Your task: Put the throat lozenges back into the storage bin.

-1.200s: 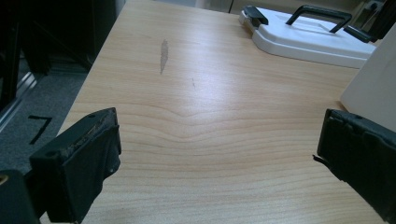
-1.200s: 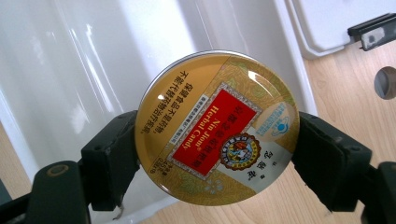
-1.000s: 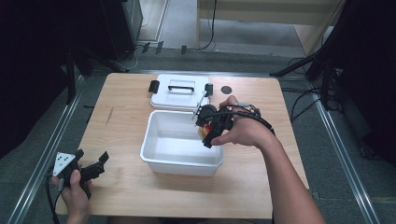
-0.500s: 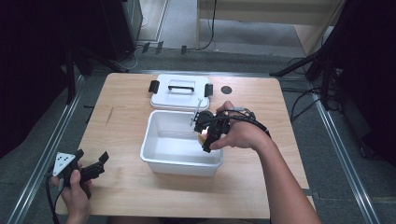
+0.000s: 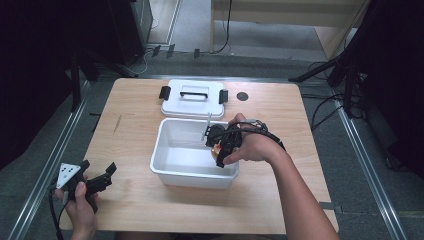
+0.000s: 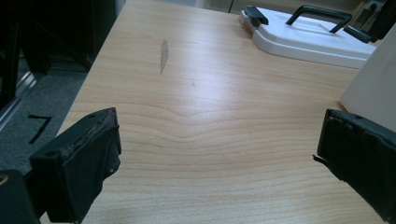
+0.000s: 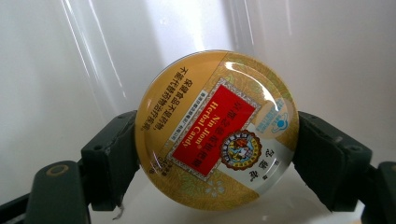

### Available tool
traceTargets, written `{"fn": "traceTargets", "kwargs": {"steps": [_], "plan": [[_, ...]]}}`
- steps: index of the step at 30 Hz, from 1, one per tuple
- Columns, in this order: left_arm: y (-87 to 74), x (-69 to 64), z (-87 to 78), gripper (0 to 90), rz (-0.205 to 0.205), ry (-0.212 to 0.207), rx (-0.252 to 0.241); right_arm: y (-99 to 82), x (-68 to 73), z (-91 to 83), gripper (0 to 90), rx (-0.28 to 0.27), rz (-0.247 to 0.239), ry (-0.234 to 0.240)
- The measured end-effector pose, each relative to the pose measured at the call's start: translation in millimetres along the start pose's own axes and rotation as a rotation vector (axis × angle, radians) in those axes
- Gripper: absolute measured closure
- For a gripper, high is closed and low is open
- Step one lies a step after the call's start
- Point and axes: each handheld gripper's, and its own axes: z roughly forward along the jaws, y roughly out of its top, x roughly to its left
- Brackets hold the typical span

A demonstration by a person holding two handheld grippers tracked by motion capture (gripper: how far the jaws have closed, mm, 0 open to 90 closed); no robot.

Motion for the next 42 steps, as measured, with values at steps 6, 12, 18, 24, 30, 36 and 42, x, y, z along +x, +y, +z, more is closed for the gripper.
{"fn": "traceTargets", "kwargs": {"steps": [6,12,18,24,30,36,42], "plan": [[0.0,0.1,0.0,0.3,0.000,0.000,0.001,2.8,1.8,10.4,20.3,0.036,-0.021,0.002],[0.0,0.1,0.0,0.3,-0.001,0.000,0.001,4.0,2.7,15.4,20.3,0.058,-0.016,0.007],[0.1,0.1,0.1,0.3,-0.001,0.000,0.002,5.0,4.7,19.9,20.2,0.068,-0.039,0.008],[0.1,0.1,0.1,0.3,-0.001,0.000,0.002,5.5,5.7,22.4,20.2,0.079,-0.038,0.004],[0.1,0.1,0.1,0.3,-0.001,0.000,0.003,5.7,6.3,22.8,20.2,0.083,-0.035,0.002],[0.1,0.2,0.2,0.3,-0.002,-0.002,0.004,5.7,6.5,23.1,20.1,0.083,-0.034,0.003],[0.1,0.2,0.2,0.3,-0.003,-0.002,0.004,5.7,6.2,22.6,19.0,0.076,-0.039,0.013]]}}
